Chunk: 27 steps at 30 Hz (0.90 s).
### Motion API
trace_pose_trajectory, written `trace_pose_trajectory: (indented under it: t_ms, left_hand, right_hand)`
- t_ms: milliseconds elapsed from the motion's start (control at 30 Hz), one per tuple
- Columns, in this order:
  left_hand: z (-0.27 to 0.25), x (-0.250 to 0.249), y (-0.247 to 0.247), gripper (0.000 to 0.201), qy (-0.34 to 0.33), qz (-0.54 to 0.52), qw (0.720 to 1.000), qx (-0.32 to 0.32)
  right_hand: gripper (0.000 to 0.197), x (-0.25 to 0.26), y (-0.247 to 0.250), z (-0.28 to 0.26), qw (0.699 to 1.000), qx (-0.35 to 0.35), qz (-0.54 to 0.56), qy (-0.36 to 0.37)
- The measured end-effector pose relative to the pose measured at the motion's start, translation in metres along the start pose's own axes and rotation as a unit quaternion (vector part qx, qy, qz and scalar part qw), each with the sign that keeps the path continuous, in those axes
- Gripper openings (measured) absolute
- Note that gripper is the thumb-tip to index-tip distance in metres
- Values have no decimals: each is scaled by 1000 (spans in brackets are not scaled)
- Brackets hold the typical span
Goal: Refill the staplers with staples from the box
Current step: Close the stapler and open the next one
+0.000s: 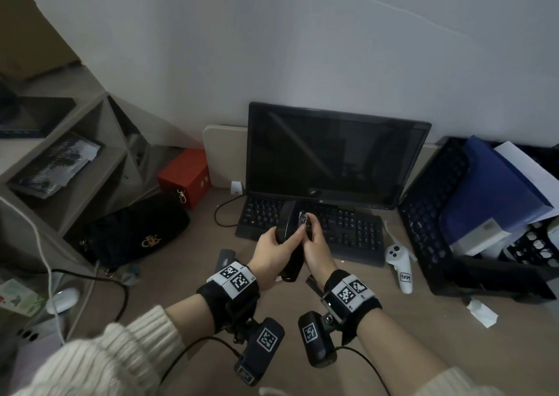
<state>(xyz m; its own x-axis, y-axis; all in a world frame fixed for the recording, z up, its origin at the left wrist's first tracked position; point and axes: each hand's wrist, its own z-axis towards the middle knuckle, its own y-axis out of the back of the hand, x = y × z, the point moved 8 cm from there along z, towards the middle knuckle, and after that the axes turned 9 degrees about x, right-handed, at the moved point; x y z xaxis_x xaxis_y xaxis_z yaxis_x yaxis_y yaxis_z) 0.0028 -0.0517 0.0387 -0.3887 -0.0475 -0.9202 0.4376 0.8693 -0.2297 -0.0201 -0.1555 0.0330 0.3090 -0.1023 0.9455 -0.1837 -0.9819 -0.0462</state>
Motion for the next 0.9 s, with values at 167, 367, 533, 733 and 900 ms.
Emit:
trace_pose_trajectory:
  t_ms: [167,367,533,733,900]
  left_hand:
    - [-2,-6,5,34,-11,-20,1000,-5]
    - [-2,-4,8,32,-24,-12,1000,-10]
    - [-2,-3,13,31,-23,1,999,-22]
    - [-3,11,22,36,0,11,999,-49]
    - [-2,14,25,41,15,14,999,-51]
  right_hand:
    - [52,-4,-9,2,1000,0,-14,2]
    - [55,-15,-10,8,1000,-14,2,-3]
    - [53,-13,-14,5,1000,-14,-9,2]
    - [42,-23,-18,-2,999,-26,-33,-15]
    - [38,-23,-18,0,999,-24,-32,-23]
